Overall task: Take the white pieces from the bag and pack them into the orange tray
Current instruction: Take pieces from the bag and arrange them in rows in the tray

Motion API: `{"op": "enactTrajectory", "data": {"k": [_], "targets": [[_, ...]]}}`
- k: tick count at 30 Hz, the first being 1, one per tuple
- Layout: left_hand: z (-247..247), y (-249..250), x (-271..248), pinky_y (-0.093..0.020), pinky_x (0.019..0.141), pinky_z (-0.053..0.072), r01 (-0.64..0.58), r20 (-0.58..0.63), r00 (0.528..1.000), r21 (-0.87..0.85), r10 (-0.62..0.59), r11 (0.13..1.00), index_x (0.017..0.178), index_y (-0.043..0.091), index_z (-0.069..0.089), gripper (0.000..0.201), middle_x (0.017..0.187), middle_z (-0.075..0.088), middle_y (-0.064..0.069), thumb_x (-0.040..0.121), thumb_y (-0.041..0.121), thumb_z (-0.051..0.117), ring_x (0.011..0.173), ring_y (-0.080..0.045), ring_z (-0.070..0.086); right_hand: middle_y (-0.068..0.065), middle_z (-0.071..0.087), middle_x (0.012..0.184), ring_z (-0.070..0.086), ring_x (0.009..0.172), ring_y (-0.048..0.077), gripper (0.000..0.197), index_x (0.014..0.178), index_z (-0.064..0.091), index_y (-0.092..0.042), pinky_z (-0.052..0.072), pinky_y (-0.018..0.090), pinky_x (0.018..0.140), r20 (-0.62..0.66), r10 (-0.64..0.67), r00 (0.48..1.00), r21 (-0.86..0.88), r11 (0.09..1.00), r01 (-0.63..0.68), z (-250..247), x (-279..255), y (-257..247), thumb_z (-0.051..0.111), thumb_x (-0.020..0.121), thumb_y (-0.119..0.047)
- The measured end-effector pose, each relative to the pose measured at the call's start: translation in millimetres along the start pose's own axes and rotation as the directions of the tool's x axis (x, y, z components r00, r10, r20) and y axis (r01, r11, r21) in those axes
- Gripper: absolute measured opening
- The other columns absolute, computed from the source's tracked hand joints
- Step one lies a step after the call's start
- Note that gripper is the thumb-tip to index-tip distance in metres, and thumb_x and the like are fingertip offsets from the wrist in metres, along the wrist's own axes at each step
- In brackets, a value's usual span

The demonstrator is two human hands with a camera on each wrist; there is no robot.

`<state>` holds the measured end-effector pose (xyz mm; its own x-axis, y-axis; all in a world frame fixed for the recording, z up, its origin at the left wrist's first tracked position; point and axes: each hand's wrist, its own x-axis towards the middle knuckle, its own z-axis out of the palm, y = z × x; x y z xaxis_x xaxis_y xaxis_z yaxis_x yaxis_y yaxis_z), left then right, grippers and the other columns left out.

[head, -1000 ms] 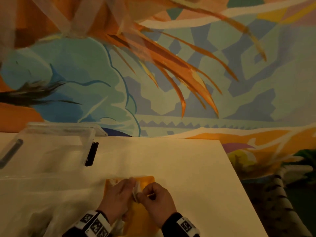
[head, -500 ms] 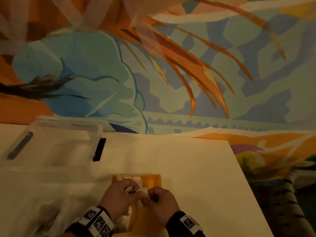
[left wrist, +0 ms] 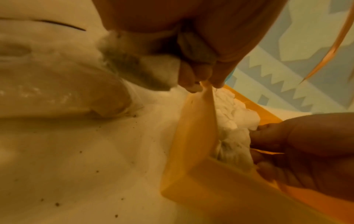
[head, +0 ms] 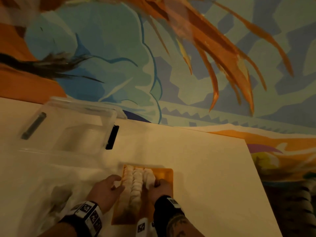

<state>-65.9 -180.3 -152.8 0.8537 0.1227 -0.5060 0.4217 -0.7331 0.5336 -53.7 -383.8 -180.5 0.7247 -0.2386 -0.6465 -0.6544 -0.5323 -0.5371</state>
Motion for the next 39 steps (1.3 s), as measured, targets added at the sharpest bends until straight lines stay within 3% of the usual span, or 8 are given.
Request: {"op": "enactTrajectory", "data": {"k": [4,14,21,25,29,32,36,39], "targets": [[3.7,-5.2,6.6,-0.028,0.071,0.057,0.004,0.013,1.0,-0.05,-0.003,0.999,0.114,0.04,0.057,0.028,0.091,0.065,0.004,0.088,0.045,0.065,0.08,-0.014,0.065,0.003,0.064,0.126,0.061,0.114,0.025,0.033,0.124,0.063,-0.022,0.048,0.025,0.09,0.022,0.023,1.0,-0.054,0.998,-0.022,0.2,10.8,0.7,0.061,0.092,-0.026],[2.2,-6.1,7.4,-0.029,0.051,0.056,0.021,0.038,0.999,-0.139,-0.016,0.99,0.108,0.042,0.057,0.023,0.09,0.063,0.002,0.087,0.042,0.067,0.074,-0.016,0.066,0.005,0.067,0.115,0.064,0.105,0.026,0.03,0.115,0.065,-0.022,0.053,0.032,0.09,-0.009,0.048,0.999,-0.094,0.994,-0.049,2.9,19.8,-1.4,0.066,0.088,-0.035],[-5.4,-1.3,1.4,-0.029,0.07,0.055,0.002,0.01,1.0,-0.065,-0.002,0.998,0.124,0.035,0.053,0.048,0.087,0.063,0.005,0.082,0.048,0.071,0.077,-0.014,0.063,0.006,0.064,0.122,0.061,0.112,0.027,0.041,0.126,0.058,-0.018,0.052,0.034,0.094,-0.032,0.006,0.999,-0.038,0.999,-0.007,-1.2,5.3,-3.5,0.064,0.088,-0.031],[-10.0,13.1,-9.4,-0.032,0.07,0.056,-0.068,0.001,0.998,-0.169,0.069,0.983,0.139,0.032,0.038,0.074,0.095,0.065,0.0,0.077,0.035,0.079,0.08,-0.015,0.064,-0.001,0.062,0.122,0.06,0.106,0.017,0.036,0.127,0.057,-0.021,0.048,0.024,0.088,-0.076,-0.164,0.984,0.018,0.986,0.166,-13.0,-17.0,-8.6,0.057,0.093,-0.031],[-2.8,43.8,-27.7,-0.026,0.089,0.051,-0.157,0.096,0.977,-0.263,0.188,0.952,0.151,0.034,0.02,0.099,0.129,0.059,-0.005,0.074,0.023,0.082,0.11,-0.014,0.062,-0.013,0.067,0.101,0.061,0.085,0.0,0.015,0.106,0.067,-0.03,0.045,0.008,0.07,0.008,-0.374,0.927,0.172,0.914,0.368,-28.2,-49.9,-14.8,0.061,0.092,-0.035],[5.0,63.4,-40.9,-0.018,0.084,0.052,-0.238,0.193,0.927,-0.357,0.32,0.903,0.151,0.037,0.015,0.104,0.126,0.06,0.004,0.073,0.018,0.081,0.104,-0.006,0.063,-0.008,0.07,0.105,0.064,0.092,0.004,0.015,0.104,0.063,-0.04,0.05,0.013,0.078,0.091,-0.481,0.872,0.228,0.863,0.452,-40.7,-67.8,-12.7,0.066,0.09,-0.035],[9.5,87.3,-60.3,-0.018,0.066,0.05,-0.319,0.258,0.881,-0.297,0.397,0.9,0.152,0.041,0.005,0.119,0.119,0.062,0.01,0.057,0.042,0.076,0.086,-0.006,0.064,-0.003,0.073,0.096,0.069,0.087,0.012,0.013,0.09,0.066,-0.044,0.055,0.023,0.077,0.05,-0.545,0.837,0.237,0.821,0.52,-62.8,-85.2,-4.4,0.067,0.088,-0.032],[14.4,101.3,-72.5,-0.017,0.065,0.051,-0.353,0.265,0.856,-0.327,0.443,0.877,0.148,0.041,0.013,0.102,0.103,0.067,0.004,0.073,0.021,0.081,0.08,-0.003,0.066,-0.001,0.074,0.087,0.069,0.079,0.015,0.009,0.08,0.066,-0.033,0.056,0.028,0.071,0.005,-0.531,0.847,0.272,0.816,0.51,-76.6,-92.4,2.6,0.067,0.087,-0.029]]}}
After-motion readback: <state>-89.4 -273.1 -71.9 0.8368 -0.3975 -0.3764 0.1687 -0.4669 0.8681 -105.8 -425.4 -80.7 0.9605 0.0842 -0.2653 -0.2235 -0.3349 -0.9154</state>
